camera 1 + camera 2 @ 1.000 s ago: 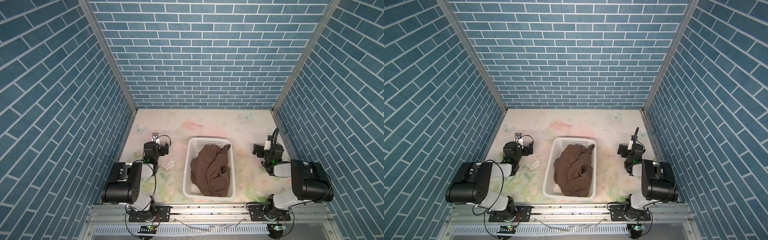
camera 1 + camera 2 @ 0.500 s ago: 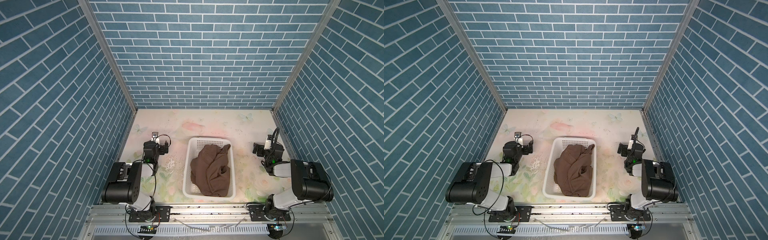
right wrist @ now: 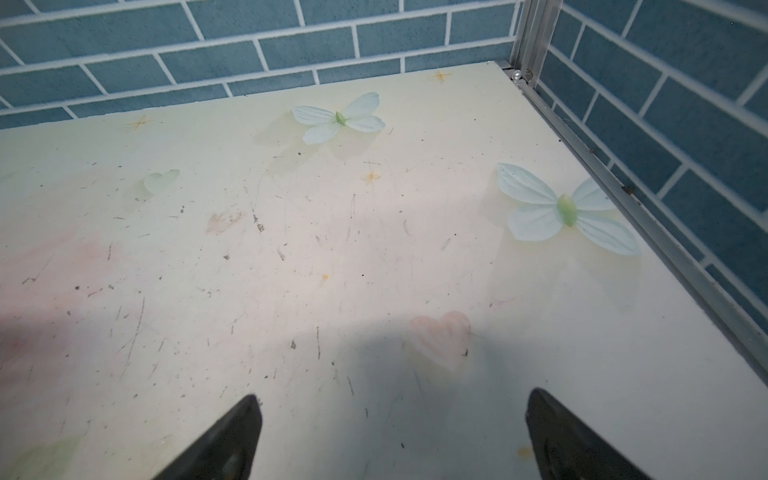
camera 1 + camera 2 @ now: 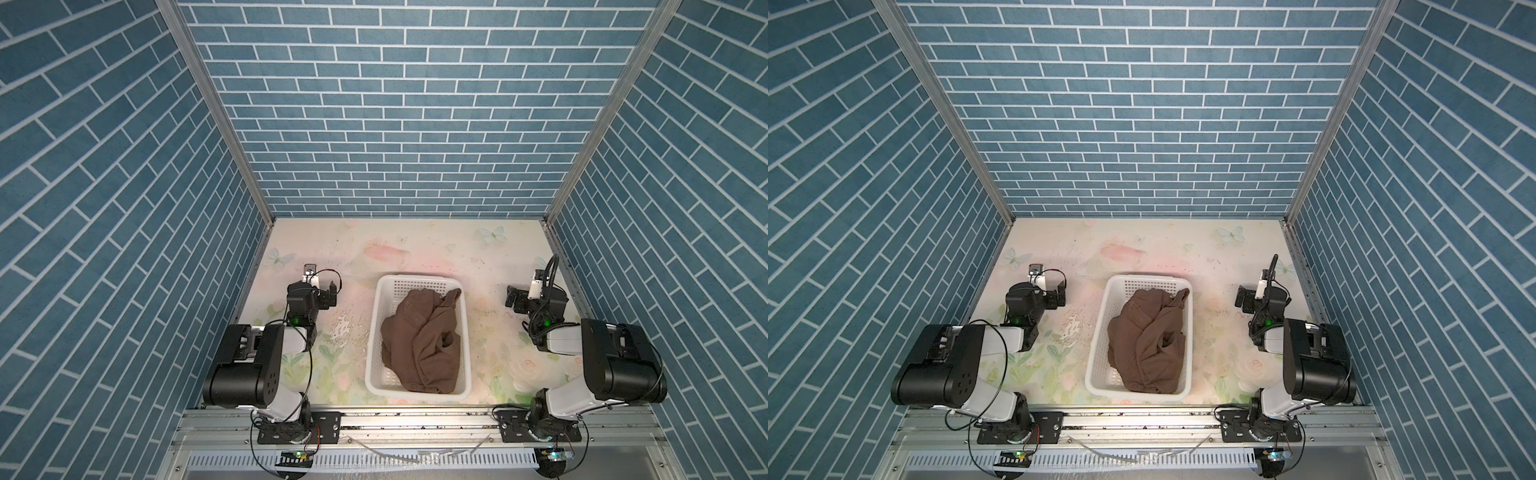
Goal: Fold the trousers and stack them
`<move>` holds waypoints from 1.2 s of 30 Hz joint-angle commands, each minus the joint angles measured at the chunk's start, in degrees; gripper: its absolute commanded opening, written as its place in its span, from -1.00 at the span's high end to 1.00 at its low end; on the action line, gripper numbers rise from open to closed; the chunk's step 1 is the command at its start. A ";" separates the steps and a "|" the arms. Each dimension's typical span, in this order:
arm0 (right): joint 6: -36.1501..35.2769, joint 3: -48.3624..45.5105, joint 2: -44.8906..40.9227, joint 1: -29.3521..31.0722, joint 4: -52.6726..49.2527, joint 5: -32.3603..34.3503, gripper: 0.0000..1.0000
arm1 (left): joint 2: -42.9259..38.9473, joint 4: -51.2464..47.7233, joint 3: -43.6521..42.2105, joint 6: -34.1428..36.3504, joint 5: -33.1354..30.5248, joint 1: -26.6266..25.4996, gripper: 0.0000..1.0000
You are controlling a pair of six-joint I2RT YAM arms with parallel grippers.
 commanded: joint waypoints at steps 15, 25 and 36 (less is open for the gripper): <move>13.10 18.55 -20.31 12.81 -39.13 39.34 -0.98 | -19.94 -46.97 24.18 -28.07 -16.34 -2.55 -0.99; 18.19 25.92 -21.64 24.32 -70.16 24.12 -0.83 | -34.22 -60.64 23.02 -37.15 -6.87 -2.57 -0.93; 20.91 17.67 -23.71 34.02 -63.66 7.93 -0.28 | -41.90 -70.24 12.98 -39.46 7.29 -5.88 -0.41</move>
